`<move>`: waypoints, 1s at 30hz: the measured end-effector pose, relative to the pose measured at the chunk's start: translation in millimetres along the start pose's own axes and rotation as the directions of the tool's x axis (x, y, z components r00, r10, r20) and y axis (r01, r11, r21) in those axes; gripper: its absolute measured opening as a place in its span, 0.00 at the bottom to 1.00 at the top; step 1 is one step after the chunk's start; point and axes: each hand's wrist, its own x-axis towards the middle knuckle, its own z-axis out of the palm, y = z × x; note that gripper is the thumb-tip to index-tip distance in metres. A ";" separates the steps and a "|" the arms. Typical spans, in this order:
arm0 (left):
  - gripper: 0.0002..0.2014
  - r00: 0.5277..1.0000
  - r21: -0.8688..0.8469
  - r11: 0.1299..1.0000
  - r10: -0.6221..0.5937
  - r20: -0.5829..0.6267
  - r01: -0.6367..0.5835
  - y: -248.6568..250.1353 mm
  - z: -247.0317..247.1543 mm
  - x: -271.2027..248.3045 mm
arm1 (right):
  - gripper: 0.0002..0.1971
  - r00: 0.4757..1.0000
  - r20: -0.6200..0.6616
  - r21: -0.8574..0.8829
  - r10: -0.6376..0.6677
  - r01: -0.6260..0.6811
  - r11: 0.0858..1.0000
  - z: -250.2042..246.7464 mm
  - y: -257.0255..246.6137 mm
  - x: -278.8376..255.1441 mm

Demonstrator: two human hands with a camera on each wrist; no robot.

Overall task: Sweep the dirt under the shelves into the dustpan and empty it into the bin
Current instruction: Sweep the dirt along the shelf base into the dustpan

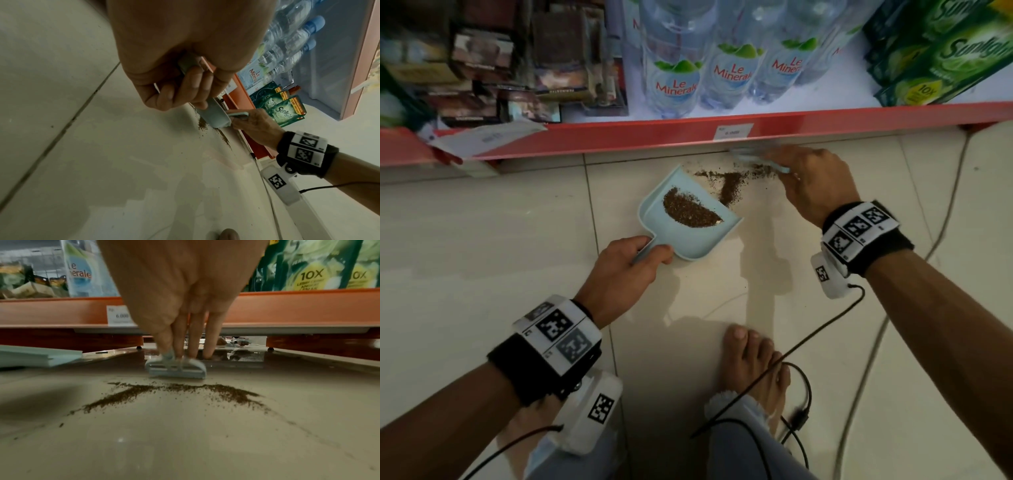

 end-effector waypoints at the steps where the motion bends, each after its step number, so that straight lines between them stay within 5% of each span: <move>1: 0.25 1.000 0.003 1.000 0.005 0.001 -0.005 0.7 -0.1 -0.2 | 0.16 0.997 0.070 0.022 -0.020 0.018 1.000 -0.7 2.6 -1.3; 3: 0.25 1.000 0.002 1.000 0.014 -0.004 -0.014 0.6 -1.8 -0.2 | 0.14 0.993 0.099 0.087 -0.069 0.060 0.994 -8.7 6.0 -6.3; 8: 0.26 1.000 0.006 1.000 0.010 -0.008 -0.010 -2.8 -2.6 -0.3 | 0.17 0.994 -0.060 0.043 -0.088 0.090 0.995 -13.4 -9.4 2.4; 14: 0.27 0.999 0.037 0.999 0.037 0.006 -0.037 -4.3 -1.3 -2.7 | 0.18 0.991 0.097 0.086 -0.089 0.081 0.993 7.0 -25.8 7.5; 18: 0.29 0.999 0.027 0.999 0.030 -0.026 -0.029 -9.7 -7.3 -5.3 | 0.13 0.990 0.016 0.141 -0.137 0.134 0.981 -12.3 -15.4 -7.8; 23: 0.28 1.000 0.017 1.000 0.005 -0.013 -0.004 -10.2 -4.4 -5.7 | 0.20 0.998 -0.061 0.003 -0.013 0.013 1.000 -1.2 -38.7 9.3; 26: 0.26 1.000 0.031 0.999 0.010 -0.002 -0.010 -10.6 -3.5 -5.6 | 0.22 0.999 0.014 0.027 -0.033 0.033 0.999 19.8 -61.8 19.1; 30: 0.19 1.000 0.042 0.999 0.021 -0.008 -0.020 -17.6 -8.1 -8.4 | 0.20 0.959 0.161 0.145 -0.234 0.211 0.967 12.7 -52.0 15.2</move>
